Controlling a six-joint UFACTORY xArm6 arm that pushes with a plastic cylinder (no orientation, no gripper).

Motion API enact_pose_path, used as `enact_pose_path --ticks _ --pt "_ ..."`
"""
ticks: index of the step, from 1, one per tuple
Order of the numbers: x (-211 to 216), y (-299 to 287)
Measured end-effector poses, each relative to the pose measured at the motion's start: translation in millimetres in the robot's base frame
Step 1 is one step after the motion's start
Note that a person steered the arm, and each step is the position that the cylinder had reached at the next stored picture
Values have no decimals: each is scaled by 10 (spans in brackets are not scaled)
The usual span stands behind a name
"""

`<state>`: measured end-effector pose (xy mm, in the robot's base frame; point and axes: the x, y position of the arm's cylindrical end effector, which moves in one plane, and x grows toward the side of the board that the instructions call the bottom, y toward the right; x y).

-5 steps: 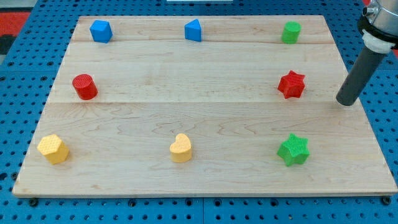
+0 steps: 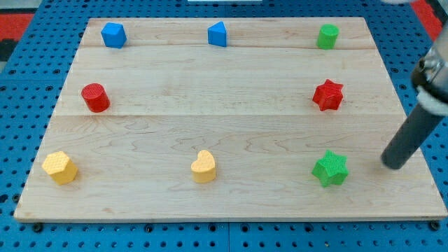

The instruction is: Move the green star towards the left side of the red star

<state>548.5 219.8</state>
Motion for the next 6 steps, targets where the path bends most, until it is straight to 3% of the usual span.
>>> enact_pose_path --ticks 1,2,3,4,6 --pt "0 -529" --pt "287 -329" --pt "343 -884" --pt "-126 -1222" --pt "-907 -1313"
